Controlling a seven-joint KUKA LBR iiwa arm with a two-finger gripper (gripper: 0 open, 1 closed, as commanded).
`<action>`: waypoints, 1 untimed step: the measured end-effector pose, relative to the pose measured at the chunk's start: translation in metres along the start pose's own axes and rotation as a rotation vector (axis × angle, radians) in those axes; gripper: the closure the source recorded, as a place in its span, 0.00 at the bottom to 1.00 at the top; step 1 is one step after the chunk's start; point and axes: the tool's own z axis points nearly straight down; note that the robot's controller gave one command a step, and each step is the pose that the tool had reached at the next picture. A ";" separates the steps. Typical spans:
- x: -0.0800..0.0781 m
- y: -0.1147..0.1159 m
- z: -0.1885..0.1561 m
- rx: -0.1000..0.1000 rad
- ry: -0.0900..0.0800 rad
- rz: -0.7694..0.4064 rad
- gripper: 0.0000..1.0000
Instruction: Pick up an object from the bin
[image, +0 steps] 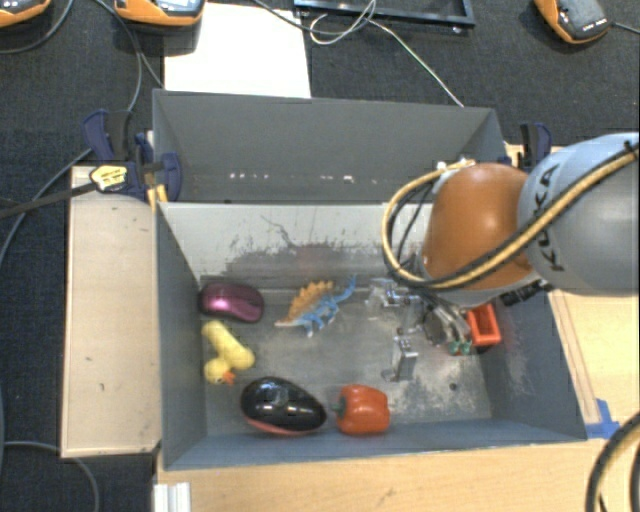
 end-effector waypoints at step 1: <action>-0.033 0.048 0.054 -0.002 0.001 0.047 0.00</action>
Offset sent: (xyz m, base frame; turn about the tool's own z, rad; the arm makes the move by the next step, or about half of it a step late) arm -0.0324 0.0522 -0.0690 -0.0272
